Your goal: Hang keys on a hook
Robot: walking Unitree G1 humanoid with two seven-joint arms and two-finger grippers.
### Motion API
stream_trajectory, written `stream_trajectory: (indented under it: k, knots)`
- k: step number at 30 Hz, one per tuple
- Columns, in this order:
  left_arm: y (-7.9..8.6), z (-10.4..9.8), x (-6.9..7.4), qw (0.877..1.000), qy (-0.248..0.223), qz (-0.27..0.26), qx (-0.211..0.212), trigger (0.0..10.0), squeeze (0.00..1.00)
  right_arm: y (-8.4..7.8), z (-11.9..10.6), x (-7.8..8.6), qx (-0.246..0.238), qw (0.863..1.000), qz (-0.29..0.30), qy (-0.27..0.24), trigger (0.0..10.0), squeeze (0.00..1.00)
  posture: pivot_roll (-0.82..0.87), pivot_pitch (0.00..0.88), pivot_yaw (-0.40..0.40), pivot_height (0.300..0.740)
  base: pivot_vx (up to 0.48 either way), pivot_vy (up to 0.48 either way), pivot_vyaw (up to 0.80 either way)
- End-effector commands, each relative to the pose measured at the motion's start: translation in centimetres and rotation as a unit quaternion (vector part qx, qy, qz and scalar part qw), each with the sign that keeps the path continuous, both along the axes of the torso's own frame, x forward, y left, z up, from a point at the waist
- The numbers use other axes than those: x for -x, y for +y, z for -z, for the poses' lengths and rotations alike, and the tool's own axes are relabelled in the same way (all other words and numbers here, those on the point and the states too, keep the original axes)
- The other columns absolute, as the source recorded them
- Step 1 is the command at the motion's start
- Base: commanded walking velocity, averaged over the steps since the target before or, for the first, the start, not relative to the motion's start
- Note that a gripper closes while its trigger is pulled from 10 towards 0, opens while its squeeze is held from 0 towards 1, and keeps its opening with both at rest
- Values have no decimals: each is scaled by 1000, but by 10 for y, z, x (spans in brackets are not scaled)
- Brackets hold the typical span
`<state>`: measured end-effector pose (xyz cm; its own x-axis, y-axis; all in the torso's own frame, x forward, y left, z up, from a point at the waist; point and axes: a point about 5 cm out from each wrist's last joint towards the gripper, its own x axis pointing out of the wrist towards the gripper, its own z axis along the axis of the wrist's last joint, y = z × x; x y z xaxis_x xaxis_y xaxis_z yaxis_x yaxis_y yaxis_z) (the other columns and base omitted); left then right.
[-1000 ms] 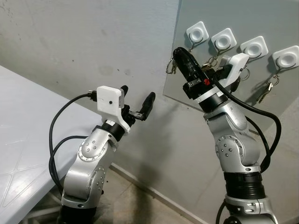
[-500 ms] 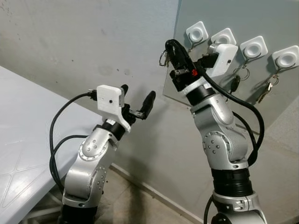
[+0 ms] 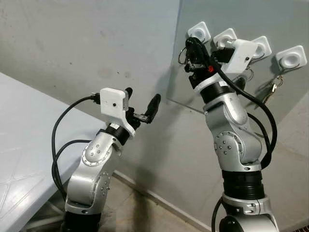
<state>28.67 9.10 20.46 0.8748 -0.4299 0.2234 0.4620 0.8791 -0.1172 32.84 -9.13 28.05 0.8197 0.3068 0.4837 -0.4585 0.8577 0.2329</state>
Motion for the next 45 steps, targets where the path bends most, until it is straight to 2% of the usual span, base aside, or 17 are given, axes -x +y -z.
stream_trajectory:
  k: [1, 4, 10, 18, 36, 45]
  knots:
    - [-2, -3, -2, 1000, -3, 3, 0, 10000, 0, -1, -10, 1, -5, 1000, 4, -12, 10000, 0, -64, 0, -44, 740, 0, 0, 0]
    - [-2, -3, -2, 1000, -3, 3, 0, 10000, 0, -1, -10, 1, -5, 1000, 5, -11, 10000, 0, -64, 0, -44, 740, 0, 0, 0]
    - [-1, -4, -1, 1000, -3, -2, 2, 10000, 0, 13, -17, -2, -9, 999, -44, -17, 10000, 0, -52, 0, -52, 740, 0, 0, 0]
    - [-2, -4, -1, 1000, -3, -4, 3, 10000, 0, 18, -24, -6, -17, 998, -48, -21, 10000, 0, -47, 0, -58, 740, 0, 0, 0]
    - [-2, -4, 0, 1000, -2, -6, 8, 10000, 0, 3, -19, -17, -14, 1000, 25, 0, 10000, 0, -48, 0, -61, 740, 0, 0, 0]
    - [-2, -4, -1, 1000, 0, -2, 9, 10000, 0, -14, -12, -17, 0, 999, 54, 6, 10000, 0, -62, 6, -48, 740, 0, 0, 0]
